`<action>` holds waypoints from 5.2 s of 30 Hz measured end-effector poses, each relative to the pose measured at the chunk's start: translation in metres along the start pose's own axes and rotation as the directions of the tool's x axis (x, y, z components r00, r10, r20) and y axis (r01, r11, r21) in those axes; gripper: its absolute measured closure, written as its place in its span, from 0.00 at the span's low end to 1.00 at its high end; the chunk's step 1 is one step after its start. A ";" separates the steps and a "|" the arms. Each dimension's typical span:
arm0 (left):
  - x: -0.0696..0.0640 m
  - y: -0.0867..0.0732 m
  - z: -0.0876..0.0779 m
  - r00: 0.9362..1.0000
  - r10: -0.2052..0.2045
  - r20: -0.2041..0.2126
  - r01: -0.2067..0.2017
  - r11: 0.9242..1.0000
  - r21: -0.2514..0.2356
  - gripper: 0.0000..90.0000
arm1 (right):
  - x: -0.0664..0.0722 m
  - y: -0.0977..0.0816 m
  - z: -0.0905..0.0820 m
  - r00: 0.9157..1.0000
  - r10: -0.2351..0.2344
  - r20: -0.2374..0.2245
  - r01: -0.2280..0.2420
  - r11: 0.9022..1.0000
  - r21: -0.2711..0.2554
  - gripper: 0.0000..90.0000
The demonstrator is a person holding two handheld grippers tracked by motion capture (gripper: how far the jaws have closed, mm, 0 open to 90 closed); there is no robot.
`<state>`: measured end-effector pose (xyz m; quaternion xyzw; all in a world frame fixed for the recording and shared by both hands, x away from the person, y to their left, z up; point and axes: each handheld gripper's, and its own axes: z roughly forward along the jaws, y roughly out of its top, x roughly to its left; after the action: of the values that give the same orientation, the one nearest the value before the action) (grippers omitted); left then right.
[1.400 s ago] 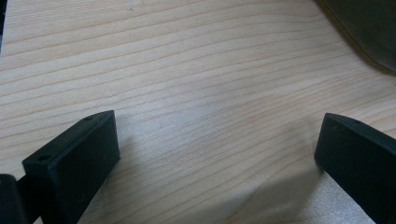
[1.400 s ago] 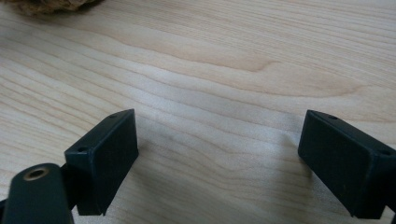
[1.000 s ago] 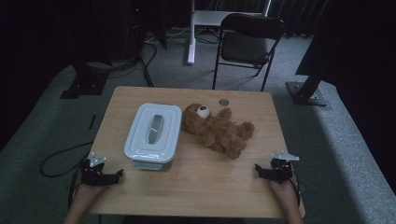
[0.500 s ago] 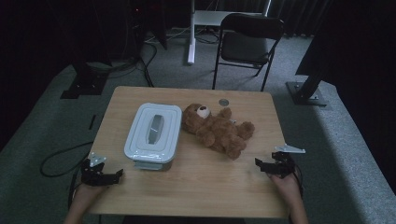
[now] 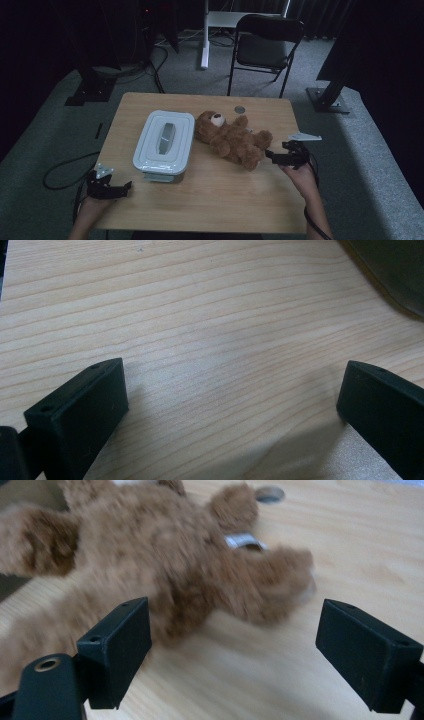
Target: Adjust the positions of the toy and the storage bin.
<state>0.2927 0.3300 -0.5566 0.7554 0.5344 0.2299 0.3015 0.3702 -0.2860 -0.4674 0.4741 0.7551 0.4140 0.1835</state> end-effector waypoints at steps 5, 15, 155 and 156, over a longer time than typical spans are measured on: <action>0.000 0.000 0.000 1.000 0.000 0.000 0.000 1.000 0.000 0.01 | 0.008 0.022 0.015 0.999 -0.022 -0.046 0.022 1.000 0.002 0.15; 0.000 0.000 0.000 1.000 0.000 0.000 0.000 1.000 0.000 0.01 | 0.027 0.050 0.055 0.990 -0.070 -0.119 0.075 0.996 0.040 0.15; 0.009 0.035 0.011 0.999 -0.039 -0.030 0.038 0.998 -0.041 0.01 | 0.074 0.056 0.080 0.984 0.046 0.174 -0.029 0.995 -0.101 0.15; 0.009 0.035 0.011 0.999 -0.039 -0.030 0.038 0.998 -0.041 0.01 | 0.080 0.055 0.087 0.986 0.032 0.165 -0.018 0.996 -0.089 0.15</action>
<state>0.3264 0.3275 -0.5401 0.7352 0.5486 0.2465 0.3127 0.4202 -0.1657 -0.4653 0.5081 0.7122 0.4078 0.2614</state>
